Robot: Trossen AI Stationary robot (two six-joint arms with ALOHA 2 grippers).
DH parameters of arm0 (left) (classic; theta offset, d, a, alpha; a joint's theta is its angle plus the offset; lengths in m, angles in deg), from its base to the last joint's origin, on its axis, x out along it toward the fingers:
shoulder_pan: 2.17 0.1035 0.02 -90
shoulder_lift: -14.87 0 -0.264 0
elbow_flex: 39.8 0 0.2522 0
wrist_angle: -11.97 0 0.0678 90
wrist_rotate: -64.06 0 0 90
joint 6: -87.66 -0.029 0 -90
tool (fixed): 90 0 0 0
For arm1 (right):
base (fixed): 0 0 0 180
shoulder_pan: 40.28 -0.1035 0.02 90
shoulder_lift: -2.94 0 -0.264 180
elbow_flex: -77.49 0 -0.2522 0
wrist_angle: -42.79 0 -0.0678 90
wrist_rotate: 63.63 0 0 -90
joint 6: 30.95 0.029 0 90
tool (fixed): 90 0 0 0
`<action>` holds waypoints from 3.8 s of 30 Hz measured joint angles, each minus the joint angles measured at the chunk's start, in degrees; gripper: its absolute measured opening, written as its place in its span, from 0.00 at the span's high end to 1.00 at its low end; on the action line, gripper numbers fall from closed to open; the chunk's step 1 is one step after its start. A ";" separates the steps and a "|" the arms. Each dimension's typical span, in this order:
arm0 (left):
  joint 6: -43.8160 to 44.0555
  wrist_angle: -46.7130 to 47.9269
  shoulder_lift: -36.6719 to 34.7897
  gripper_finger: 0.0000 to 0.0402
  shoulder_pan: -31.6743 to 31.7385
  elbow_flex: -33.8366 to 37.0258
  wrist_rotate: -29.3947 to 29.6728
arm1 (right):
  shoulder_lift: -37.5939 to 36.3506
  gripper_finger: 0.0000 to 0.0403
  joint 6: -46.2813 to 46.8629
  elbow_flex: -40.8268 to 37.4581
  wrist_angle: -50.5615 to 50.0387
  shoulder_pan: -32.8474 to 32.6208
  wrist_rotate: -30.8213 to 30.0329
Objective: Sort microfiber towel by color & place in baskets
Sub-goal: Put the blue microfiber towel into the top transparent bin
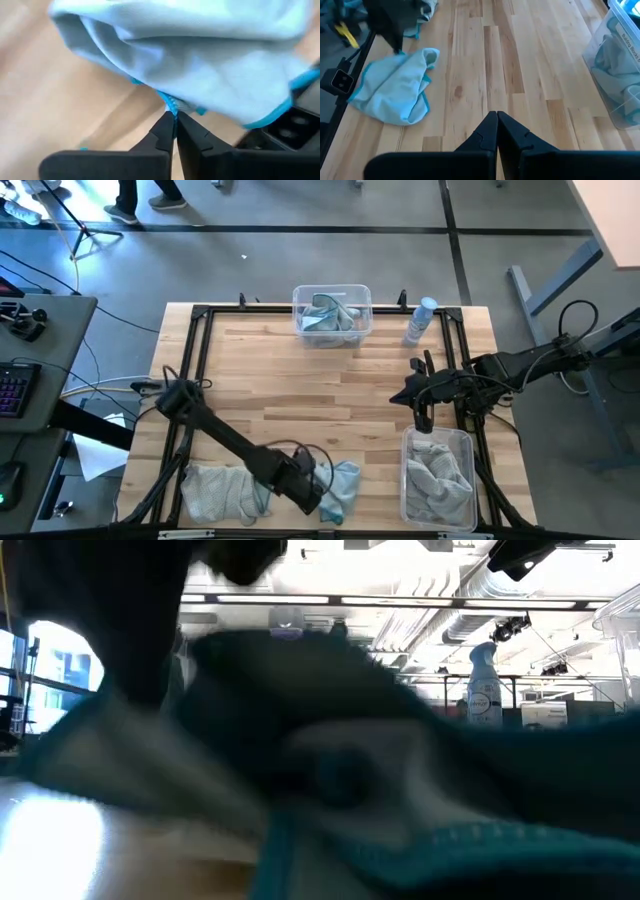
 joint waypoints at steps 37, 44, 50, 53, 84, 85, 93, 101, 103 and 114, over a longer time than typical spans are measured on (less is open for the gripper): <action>-60.42 -11.33 -49.44 1.00 14.22 0.01 38.99 | 16.45 0.52 -4.73 0.00 48.11 6.56 -14.25; -69.32 -17.79 -49.48 1.00 22.11 -0.07 25.76 | 26.98 0.28 -14.59 6.30 68.46 11.77 -12.28; -69.30 -16.53 -47.29 1.00 27.55 -0.02 17.79 | 38.31 0.23 -22.41 21.00 66.98 13.95 -8.03; -69.69 -14.41 -46.44 1.00 29.13 -0.02 15.84 | 42.95 0.23 -27.24 28.99 62.47 14.07 -8.21; -81.67 -4.91 -48.61 0.94 32.25 -8.52 18.83 | 53.01 0.98 -10.42 49.70 21.58 18.34 -6.17; -81.22 -4.30 -48.51 0.92 32.37 -8.52 18.90 | 52.50 0.99 -10.53 49.70 21.31 18.64 -6.16; -80.20 1.98 -48.83 0.76 33.89 -8.52 24.52 | 48.41 0.99 -10.91 49.72 20.09 22.60 -6.24; -71.17 18.58 -51.90 0.75 34.84 -7.88 27.50 | 43.97 0.99 -14.29 49.72 21.53 28.90 -10.77; -68.91 20.99 -53.17 0.75 34.84 -6.01 27.52 | 43.60 1.00 -15.73 49.72 23.29 30.32 -10.73; -57.92 20.13 -68.22 0.75 34.82 15.68 26.85 | 43.58 1.00 -11.50 49.72 19.42 37.88 -10.69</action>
